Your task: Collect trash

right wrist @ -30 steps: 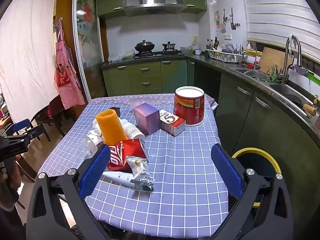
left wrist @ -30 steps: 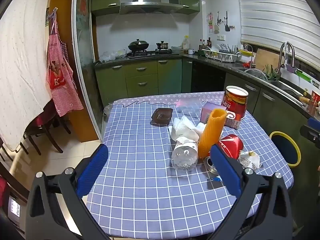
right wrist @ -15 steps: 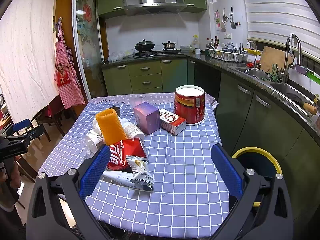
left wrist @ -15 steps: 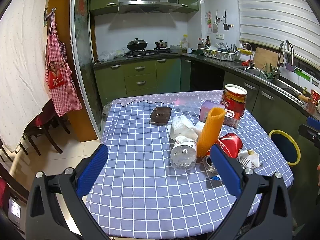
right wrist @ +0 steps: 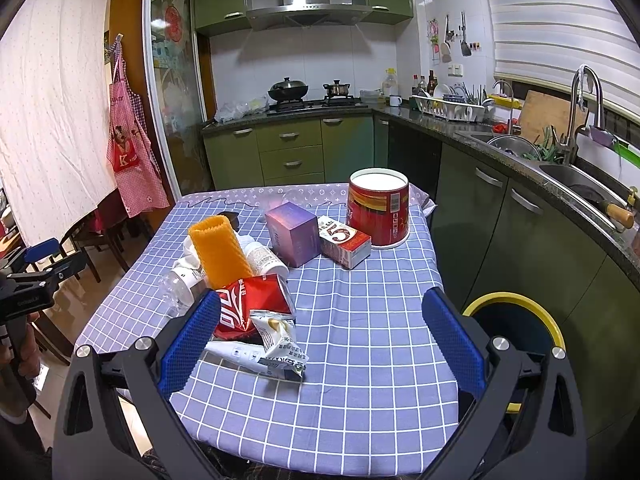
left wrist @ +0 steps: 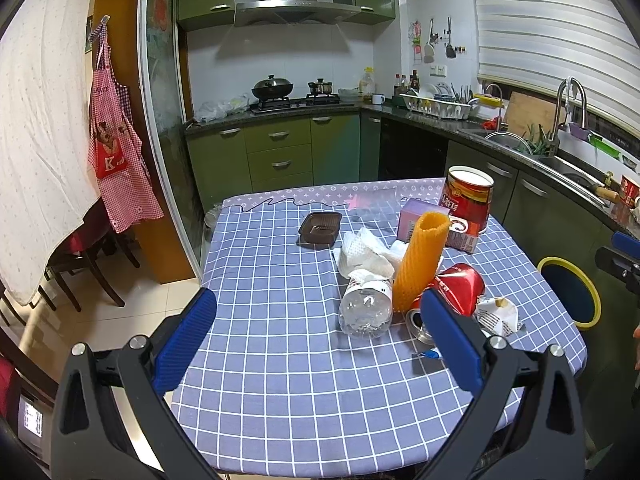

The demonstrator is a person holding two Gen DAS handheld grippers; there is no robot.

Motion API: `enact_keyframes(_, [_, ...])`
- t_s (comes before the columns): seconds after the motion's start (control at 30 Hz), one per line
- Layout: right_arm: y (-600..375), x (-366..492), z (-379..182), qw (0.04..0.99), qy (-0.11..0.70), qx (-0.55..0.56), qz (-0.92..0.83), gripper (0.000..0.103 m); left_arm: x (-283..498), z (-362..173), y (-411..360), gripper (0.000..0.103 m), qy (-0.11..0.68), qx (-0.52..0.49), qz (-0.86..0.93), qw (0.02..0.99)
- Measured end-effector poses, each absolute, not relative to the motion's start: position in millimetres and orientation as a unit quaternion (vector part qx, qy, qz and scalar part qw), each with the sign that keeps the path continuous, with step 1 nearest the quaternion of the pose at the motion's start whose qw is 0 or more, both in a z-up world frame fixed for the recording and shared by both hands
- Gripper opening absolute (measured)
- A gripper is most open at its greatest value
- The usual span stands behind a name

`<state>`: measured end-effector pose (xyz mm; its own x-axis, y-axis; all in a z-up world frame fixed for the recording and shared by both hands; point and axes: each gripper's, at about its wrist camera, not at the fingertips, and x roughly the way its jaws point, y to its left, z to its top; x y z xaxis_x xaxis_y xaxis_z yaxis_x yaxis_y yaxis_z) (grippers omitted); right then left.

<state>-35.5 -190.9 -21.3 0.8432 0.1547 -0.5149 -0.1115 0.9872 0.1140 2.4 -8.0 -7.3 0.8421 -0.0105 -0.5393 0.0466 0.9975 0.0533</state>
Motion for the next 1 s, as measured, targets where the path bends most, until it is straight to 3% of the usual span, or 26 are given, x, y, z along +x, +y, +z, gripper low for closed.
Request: enact_keyframes(1.0, [-198.5,-30.4,-28.2,0.957,0.278,0.043,0.070,0.099,3.6,-7.9,-11.4,0.097,0.283,0.035,-0.019,0.958])
